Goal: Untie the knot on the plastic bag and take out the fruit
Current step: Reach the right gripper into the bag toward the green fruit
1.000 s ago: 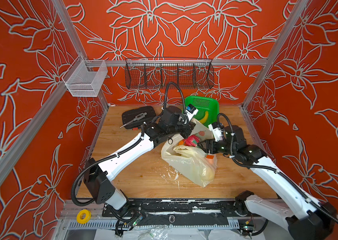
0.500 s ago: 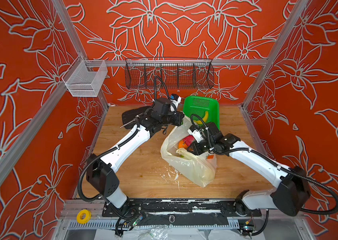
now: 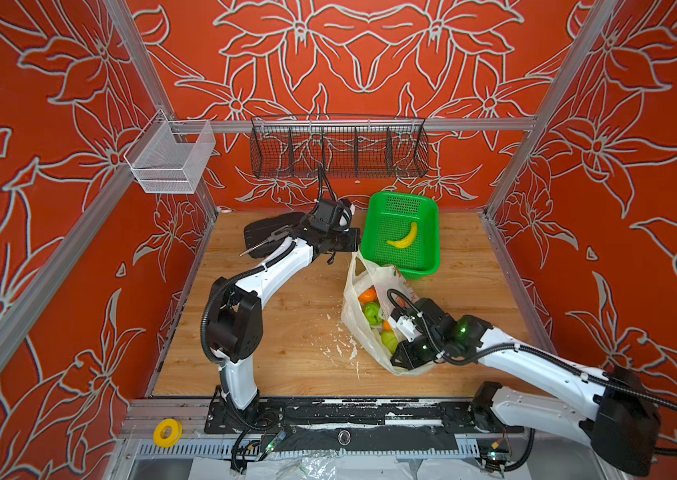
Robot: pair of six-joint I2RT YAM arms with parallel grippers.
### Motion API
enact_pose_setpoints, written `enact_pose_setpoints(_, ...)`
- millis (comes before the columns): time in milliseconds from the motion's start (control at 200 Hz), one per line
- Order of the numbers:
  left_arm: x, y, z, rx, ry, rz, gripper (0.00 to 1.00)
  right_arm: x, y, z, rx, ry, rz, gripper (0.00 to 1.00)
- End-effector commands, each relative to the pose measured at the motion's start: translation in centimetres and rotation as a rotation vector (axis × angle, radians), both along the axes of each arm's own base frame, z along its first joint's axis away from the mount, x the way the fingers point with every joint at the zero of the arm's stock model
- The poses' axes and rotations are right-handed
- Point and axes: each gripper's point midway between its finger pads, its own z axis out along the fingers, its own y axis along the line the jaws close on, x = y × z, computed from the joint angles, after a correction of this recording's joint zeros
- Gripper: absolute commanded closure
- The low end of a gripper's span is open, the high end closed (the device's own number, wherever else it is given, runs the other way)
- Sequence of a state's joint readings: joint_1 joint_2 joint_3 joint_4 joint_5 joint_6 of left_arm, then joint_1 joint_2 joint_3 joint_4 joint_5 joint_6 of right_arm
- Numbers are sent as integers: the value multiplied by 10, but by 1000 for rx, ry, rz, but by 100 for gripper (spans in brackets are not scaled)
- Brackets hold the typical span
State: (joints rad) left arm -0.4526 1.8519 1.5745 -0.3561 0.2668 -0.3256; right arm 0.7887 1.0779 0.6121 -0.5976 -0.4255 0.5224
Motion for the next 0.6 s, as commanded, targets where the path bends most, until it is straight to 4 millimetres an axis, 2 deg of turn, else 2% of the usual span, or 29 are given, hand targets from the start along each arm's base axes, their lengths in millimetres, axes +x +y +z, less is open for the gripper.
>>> enact_pose_setpoints(0, 3, 3, -13, -19, -5, 33, 93, -1, -12, -15, -59, 29, -108, 80)
enact_pose_setpoints(60, -1, 4, -21, -22, -4, 31, 89, 4, -11, -7, -60, 1, -106, 76)
enact_pose_setpoints(135, -8, 4, -14, -42, -18, 11, 77, 16, -7, 16, -32, -74, -113, 68)
enact_pose_setpoints(210, -18, 2, 5, -75, -47, -17, 63, 31, -4, 42, 14, -170, -146, 59)
enact_pose_setpoints(295, -31, 5, 27, -111, -79, -21, 53, 48, -1, 72, 70, -280, -186, 49)
enact_pose_setpoints(395, -49, 11, 51, -146, -106, -12, 41, 67, 7, 99, 126, -372, -222, 45)
enact_pose_setpoints(510, -72, 19, 73, -150, -135, 4, 29, 88, 17, 112, 134, -419, -269, 45)
enact_pose_setpoints(595, -91, 27, 82, -126, -152, 28, 22, 100, 28, 109, 126, -418, -275, 45)
